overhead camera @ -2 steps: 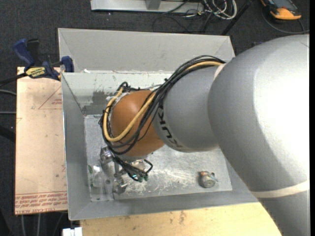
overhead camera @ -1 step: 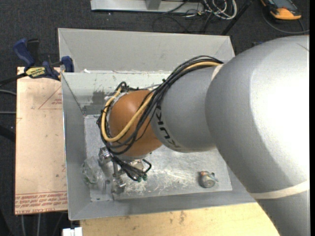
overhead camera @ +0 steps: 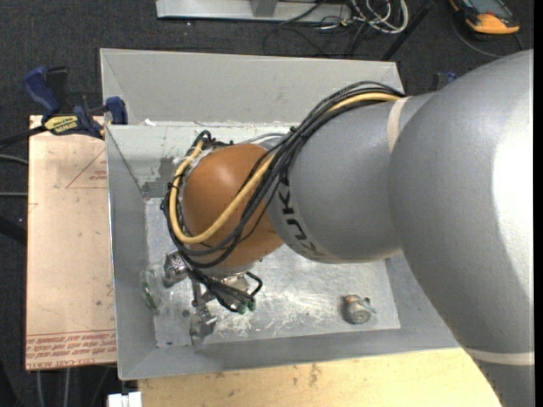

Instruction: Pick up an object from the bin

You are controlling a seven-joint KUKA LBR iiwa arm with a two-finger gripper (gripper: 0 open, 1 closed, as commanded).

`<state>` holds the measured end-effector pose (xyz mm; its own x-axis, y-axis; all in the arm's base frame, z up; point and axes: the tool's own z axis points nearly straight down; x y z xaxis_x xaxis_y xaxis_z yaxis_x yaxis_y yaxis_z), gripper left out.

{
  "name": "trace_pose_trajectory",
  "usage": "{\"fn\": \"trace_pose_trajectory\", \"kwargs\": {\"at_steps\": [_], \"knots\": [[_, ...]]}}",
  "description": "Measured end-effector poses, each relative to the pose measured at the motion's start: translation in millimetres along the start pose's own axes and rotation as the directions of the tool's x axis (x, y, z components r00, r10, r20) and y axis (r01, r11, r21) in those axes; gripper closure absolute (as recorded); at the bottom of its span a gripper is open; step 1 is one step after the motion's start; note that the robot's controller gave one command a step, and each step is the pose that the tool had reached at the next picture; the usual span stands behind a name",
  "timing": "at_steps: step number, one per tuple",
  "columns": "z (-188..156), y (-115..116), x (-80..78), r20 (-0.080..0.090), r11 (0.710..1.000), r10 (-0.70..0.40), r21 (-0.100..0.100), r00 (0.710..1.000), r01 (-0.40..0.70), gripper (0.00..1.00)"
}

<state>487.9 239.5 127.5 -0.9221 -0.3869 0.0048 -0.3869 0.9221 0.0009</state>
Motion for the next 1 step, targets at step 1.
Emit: {"fn": "trace_pose_trajectory", "kwargs": {"at_steps": [1], "knots": [[0.6, 0.1, -9.4, 0.015, 0.999, 0.047, -0.001, 0.999, -0.047, 0.00]]}}
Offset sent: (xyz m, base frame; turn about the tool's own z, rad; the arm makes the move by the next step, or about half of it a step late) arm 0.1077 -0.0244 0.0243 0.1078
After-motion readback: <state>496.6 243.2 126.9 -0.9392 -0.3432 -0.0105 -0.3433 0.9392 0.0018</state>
